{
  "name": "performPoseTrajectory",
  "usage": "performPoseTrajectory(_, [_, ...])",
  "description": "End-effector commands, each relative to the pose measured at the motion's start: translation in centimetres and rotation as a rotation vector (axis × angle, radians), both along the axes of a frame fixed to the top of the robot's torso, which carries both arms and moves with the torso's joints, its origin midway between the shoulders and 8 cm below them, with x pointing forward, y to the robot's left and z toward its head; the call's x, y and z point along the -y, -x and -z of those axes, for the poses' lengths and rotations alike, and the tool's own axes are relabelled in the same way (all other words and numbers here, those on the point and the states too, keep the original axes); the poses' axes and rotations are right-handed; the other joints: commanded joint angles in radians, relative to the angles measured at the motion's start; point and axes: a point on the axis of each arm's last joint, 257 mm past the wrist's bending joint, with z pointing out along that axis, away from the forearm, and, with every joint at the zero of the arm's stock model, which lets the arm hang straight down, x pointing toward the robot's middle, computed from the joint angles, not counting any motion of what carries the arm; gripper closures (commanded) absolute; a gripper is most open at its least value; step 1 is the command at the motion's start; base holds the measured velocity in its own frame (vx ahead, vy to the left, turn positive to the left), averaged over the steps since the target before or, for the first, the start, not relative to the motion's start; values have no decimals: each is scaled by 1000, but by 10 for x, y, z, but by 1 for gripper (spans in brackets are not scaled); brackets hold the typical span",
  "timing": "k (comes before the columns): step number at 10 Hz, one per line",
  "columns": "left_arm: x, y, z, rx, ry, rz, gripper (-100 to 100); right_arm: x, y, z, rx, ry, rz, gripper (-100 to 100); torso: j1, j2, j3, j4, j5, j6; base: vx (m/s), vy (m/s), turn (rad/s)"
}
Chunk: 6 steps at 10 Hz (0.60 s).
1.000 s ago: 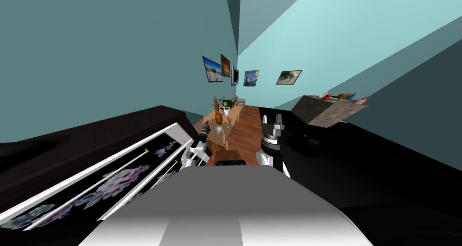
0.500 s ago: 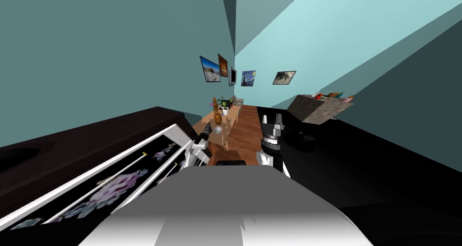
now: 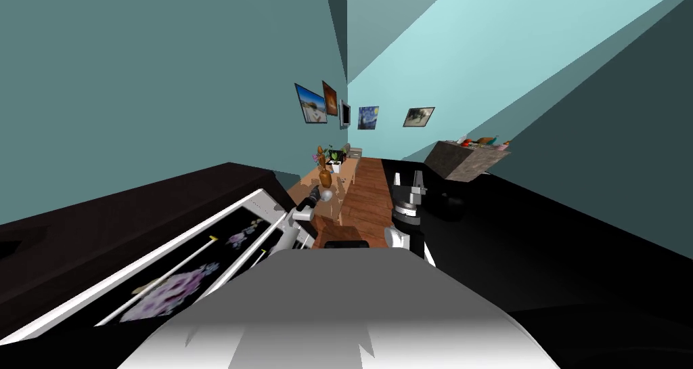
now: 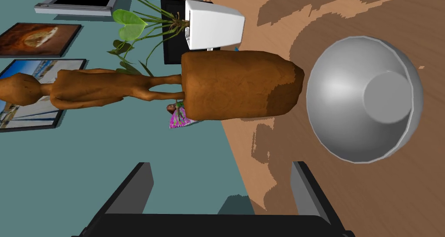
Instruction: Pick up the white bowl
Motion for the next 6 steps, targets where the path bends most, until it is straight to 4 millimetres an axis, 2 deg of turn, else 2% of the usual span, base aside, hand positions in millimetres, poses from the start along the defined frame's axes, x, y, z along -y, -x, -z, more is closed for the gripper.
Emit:
performPoseTrajectory(1, [-2,0,12,-39,3,-2,-100,0,0,0,0,0,0,0,0,0,0,0,0,0,1,45,-60])
performPoseTrajectory(2, [1,-2,27,-91,10,-2,-100,0,0,0,0,0,0,0,-1,0,0,0,0,0,1,45,-103])
performPoseTrajectory(5, [6,-3,52,-187,22,-3,-100,0,0,0,0,0,0,0,-1,0,0,0,0,-1,3,57,-108])
performPoseTrajectory(6, [6,-2,53,-194,21,-4,-100,0,0,0,0,0,0,0,-1,0,0,0,0,0,-1,40,-56])
